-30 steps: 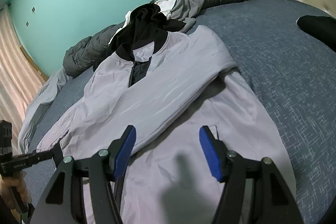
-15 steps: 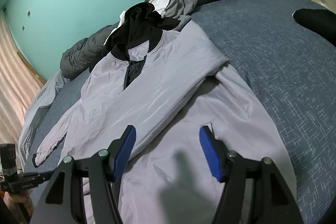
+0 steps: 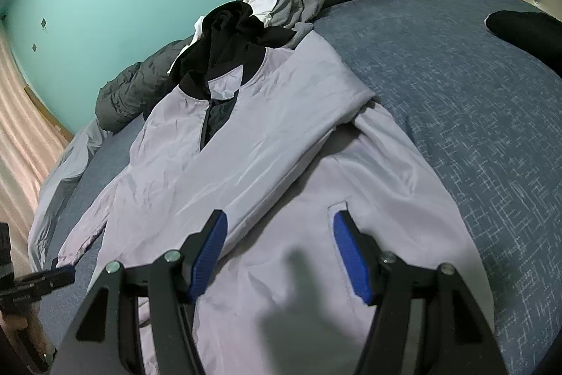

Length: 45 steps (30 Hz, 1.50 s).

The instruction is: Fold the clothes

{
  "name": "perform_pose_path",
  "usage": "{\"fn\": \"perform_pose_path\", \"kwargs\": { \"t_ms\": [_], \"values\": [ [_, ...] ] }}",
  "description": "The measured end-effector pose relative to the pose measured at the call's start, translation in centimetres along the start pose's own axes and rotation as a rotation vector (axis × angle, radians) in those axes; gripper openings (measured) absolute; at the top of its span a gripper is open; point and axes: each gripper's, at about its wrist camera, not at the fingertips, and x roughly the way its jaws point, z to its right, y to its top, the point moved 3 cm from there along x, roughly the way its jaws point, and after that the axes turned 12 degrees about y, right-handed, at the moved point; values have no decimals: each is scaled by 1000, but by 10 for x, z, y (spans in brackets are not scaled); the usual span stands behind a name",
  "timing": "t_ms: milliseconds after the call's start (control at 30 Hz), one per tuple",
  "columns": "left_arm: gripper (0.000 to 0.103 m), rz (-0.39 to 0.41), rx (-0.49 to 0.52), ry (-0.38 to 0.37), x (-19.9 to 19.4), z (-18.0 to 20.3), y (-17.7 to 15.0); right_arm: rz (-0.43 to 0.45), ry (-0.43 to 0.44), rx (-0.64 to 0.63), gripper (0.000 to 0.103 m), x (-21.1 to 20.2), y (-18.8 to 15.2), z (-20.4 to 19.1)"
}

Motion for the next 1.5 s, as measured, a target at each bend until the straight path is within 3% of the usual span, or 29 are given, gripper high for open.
{"fn": "perform_pose_path", "kwargs": {
  "t_ms": [133,367,567,667,867,1000,1133,1233,1500],
  "values": [
    [62,-16,-32,-40,21,10,9,-4,-17,11,64,3,1,5],
    [64,-21,41,-23,56,30,5,-7,-58,34,64,-2,9,14],
    [68,-24,63,-22,71,34,-3,-9,-135,42,64,-14,36,34],
    [70,-13,64,-38,70,35,-2,-40,-230,-30,64,-12,58,45],
    [72,6,27,-75,67,28,-6,-191,-352,-136,64,22,90,80],
    [72,8,18,-87,68,25,-10,-274,-371,-181,64,46,98,100],
    [73,12,11,-92,70,27,-11,-293,-382,-177,64,59,103,116],
    [74,9,17,-92,73,28,-11,-310,-337,-211,64,70,102,111],
    [75,4,20,-92,76,28,-15,-342,-394,-277,64,98,104,111]
  ]
}}
